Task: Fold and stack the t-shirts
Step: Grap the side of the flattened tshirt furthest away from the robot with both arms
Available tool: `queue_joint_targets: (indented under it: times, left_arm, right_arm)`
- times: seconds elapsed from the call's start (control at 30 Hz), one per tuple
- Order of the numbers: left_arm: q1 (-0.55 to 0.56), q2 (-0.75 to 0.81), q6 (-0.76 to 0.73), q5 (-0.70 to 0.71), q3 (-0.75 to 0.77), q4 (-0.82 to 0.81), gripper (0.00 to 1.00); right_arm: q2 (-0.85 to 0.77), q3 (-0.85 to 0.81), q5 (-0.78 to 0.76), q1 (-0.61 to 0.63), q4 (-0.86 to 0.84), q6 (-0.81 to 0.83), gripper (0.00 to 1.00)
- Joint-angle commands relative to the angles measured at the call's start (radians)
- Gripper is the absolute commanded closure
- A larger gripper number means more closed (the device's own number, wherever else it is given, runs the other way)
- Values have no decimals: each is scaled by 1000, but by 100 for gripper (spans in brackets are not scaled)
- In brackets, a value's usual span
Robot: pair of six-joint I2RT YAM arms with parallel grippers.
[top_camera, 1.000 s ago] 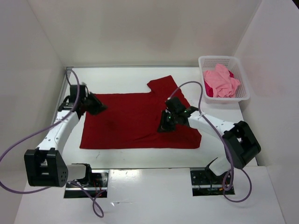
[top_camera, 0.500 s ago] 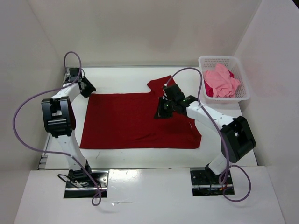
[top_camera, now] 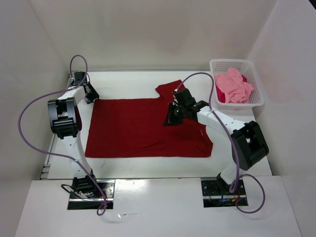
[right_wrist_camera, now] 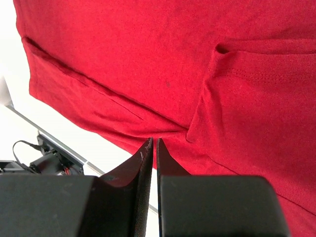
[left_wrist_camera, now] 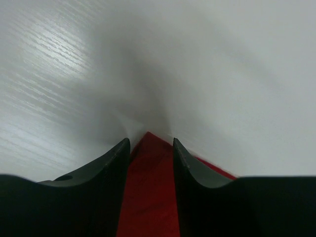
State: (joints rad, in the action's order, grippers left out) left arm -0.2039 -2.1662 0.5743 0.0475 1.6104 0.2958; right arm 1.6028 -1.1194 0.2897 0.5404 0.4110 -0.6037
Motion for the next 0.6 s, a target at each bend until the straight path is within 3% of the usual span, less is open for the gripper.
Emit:
queue_joint_targets:
  times: [0.0, 0.17, 0.37, 0.47, 0.57]
  left_arm:
    - [1, -23, -45, 11, 40, 2, 54]
    - [11, -32, -54, 2, 31, 11, 58]
    - [11, 2, -44, -11, -9, -24, 81]
    - [11, 25, -44, -23, -18, -37, 86]
    - [11, 55, -33, -32, -40, -59, 93]
  right_arm:
    - [19, -10, 11, -7, -40, 18, 90]
    - [19, -28, 11, -7, -40, 18, 90]
    - [80, -126, -9, -62, -40, 28, 87]
    - [137, -229, -9, -106, -40, 38, 87]
    - [222, -344, -55, -143, -40, 58, 77]
